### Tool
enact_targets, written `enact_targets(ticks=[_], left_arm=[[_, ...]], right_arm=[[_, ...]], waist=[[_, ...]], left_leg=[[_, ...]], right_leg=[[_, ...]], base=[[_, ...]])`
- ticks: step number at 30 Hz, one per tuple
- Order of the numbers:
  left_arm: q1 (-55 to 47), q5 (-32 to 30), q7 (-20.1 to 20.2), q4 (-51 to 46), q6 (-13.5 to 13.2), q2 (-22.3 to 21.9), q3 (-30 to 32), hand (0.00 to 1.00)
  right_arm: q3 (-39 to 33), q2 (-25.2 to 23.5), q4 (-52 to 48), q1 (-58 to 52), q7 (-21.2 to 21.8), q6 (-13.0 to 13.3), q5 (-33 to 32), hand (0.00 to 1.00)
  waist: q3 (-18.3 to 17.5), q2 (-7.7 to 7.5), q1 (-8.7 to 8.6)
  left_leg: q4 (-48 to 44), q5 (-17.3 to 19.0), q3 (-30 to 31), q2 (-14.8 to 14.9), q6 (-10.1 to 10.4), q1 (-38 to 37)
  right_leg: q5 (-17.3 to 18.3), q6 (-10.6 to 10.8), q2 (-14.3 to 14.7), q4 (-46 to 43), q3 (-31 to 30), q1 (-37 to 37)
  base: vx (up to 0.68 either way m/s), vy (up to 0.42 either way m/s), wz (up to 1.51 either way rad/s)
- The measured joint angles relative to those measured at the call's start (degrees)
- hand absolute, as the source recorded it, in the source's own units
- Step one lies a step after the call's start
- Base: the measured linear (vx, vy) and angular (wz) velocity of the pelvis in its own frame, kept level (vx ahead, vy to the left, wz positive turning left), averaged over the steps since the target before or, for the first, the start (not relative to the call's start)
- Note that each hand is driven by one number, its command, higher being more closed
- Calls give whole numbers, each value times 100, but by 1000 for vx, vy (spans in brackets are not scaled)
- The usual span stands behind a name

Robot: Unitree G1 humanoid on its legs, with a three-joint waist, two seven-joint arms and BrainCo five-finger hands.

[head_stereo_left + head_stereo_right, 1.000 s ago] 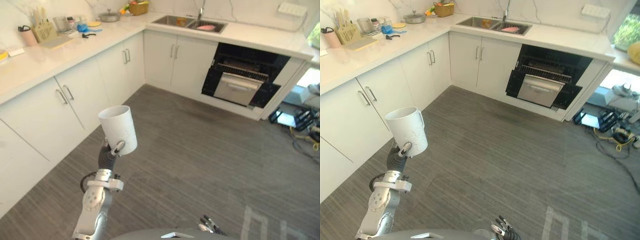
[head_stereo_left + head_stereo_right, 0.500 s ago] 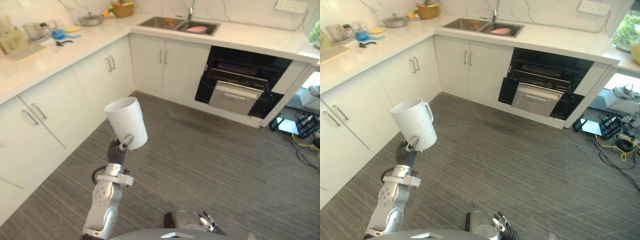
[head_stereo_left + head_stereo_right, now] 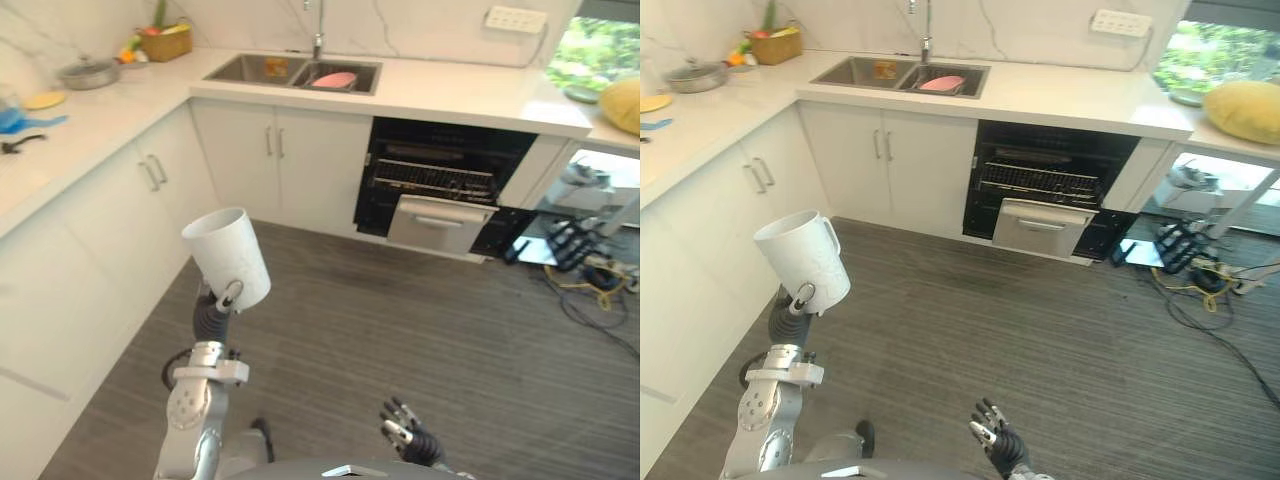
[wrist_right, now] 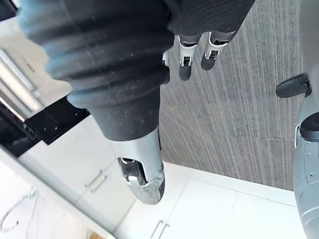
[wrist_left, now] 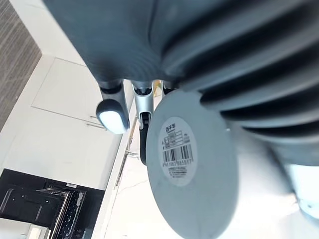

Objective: Walk over to the sink, pick up the cup, carry it to the dishwasher, place the cup inside the dishwasher, then close the dishwasher door

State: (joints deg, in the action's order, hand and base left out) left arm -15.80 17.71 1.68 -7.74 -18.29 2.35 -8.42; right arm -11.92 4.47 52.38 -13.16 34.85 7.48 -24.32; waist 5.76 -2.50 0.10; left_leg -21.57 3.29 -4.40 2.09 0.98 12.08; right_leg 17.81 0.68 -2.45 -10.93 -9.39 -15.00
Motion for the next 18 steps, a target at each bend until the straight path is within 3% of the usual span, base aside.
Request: enact_targets(ticks=[2,4,5,6,7,8,10,12,13,15,16,17,18], left_arm=[[57,-2,39,30,-22,113,-18,100],[206,-1,53,88,-29,221,-62,100],[341,3,95,208,-30,297,-60,100],[393,7,119,239,-21,342,-59,100],[432,7,148,208,15,402,-65,100],[446,-25,176,125,54,479,-59,100],[468,-153,160,110,131,458,-135,100],[633,-245,150,84,185,422,-357,100],[663,-262,149,59,203,415,-391,100],[856,-304,97,-48,214,380,-581,100],[931,-363,78,-68,199,376,-609,100],[1050,-513,20,-94,159,369,-697,100],[1060,-561,-3,-146,148,370,-694,100]], right_arm=[[-147,6,333,67,-84,-52,-10,0],[-512,-49,554,21,-174,-45,-76,0],[-765,-113,742,-29,-252,-34,-146,0],[-871,-153,826,-53,-297,-39,-193,0],[-913,-240,846,-77,-315,-18,-269,0],[-954,-358,799,-153,-323,75,-376,0],[-1011,-419,624,-183,-368,171,-505,0],[-1028,-446,476,-193,-520,186,-568,0],[-1027,-468,460,-198,-544,203,-564,0],[-1086,-612,297,-265,-789,301,-546,0],[-1086,-643,238,-299,-861,324,-528,0],[-1087,-668,204,-354,-1043,384,-450,0],[-1077,-663,199,-399,-1120,399,-442,0]], waist=[[-19,-14,-36],[-72,17,-73],[-157,-28,-75],[-159,-26,-82],[-115,18,-92],[-99,-45,-96],[-88,-18,-202],[-65,74,-272],[-53,79,-290],[-47,184,-426],[-44,190,-435],[-45,188,-435],[-49,176,-432]], left_leg=[[-495,419,-19,-16,-128,53],[-432,775,-22,-89,-182,-140],[-272,913,-47,-202,-247,-342],[-147,946,-72,-264,-284,-527],[58,992,-138,-343,-342,-835],[210,1088,-239,-424,-404,-1181],[373,1239,-338,-417,-503,-1628],[583,1335,-346,-333,-430,-2101],[634,1346,-336,-314,-416,-2204],[789,1478,-186,-48,-245,-2591],[787,1524,-171,16,-172,-2659],[758,1656,-177,108,-40,-2829],[729,1753,-184,119,38,-2927]], right_leg=[[-219,7,-36,-84,-52,-99],[-282,55,17,-890,-102,128],[-390,509,29,-2045,-110,598],[-678,1096,16,-2829,-139,966],[-1394,1598,-24,-3974,-174,1500],[-1706,1517,-41,-5264,-102,2135],[-1469,1015,-32,-6453,325,2937],[-1075,565,-66,-6373,921,3750],[-983,503,-87,-6185,1016,3850],[-726,232,-174,-4106,1590,3803],[-740,208,-187,-3473,1691,3711],[-978,106,-205,-2182,1871,3466],[-1206,43,-210,-1565,1957,3326]], base=[[440,197,-3],[297,146,11],[359,155,2],[282,101,-12],[364,99,-31],[300,65,-37],[283,38,-22],[382,1,0],[506,-34,15],[451,-80,40],[461,-131,46],[407,-130,28],[653,-244,12]])
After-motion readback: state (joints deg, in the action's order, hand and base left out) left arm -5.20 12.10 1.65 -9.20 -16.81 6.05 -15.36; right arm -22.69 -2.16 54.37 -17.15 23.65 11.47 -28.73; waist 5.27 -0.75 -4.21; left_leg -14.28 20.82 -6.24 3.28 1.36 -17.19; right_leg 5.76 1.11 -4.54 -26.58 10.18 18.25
